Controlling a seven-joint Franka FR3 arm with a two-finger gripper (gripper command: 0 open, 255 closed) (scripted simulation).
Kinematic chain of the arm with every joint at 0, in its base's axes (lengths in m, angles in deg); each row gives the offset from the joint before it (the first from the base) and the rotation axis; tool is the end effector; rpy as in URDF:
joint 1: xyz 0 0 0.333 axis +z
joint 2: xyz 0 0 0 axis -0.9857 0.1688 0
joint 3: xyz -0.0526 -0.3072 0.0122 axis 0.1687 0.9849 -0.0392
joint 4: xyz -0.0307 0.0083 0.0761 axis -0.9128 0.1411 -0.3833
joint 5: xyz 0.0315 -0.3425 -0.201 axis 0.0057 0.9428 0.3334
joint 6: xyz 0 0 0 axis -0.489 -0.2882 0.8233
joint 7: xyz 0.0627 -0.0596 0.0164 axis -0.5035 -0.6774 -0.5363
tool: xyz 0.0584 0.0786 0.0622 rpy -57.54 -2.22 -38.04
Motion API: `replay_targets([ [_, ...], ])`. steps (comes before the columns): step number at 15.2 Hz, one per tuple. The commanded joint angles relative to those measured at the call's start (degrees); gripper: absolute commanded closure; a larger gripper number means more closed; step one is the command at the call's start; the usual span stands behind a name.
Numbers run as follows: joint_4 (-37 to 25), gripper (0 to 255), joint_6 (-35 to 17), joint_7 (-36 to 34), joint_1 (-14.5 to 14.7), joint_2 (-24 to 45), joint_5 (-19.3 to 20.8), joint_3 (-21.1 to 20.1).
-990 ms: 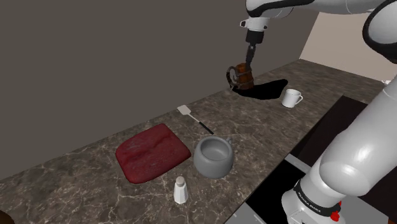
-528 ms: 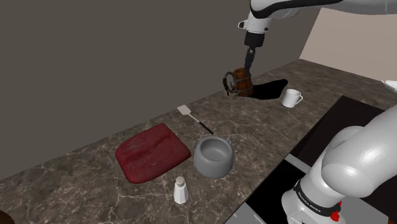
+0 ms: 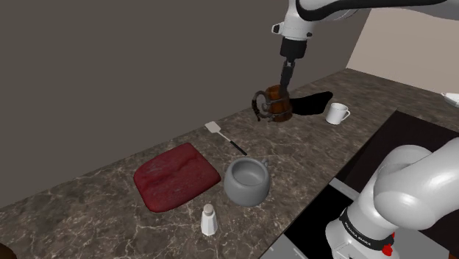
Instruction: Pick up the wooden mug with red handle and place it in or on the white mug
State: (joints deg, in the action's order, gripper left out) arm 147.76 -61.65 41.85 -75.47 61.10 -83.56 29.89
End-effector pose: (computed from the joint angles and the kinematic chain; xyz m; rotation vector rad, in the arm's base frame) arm 0.4171 -0.0281 0.5602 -2.9949 -0.8075 0.0142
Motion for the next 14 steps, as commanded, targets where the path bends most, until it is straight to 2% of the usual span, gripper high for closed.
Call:
replay_targets([
  [1,2.64,255,0.82,-2.73,0.73,-3.49,-0.62,-2.08],
  [11,7.51,255,4.72,-15.4,5.18,-12.75,-6.71,-12.48],
  [14,10.12,255,2.55,-15.29,5.22,-13.18,-6.82,-12.59],
])
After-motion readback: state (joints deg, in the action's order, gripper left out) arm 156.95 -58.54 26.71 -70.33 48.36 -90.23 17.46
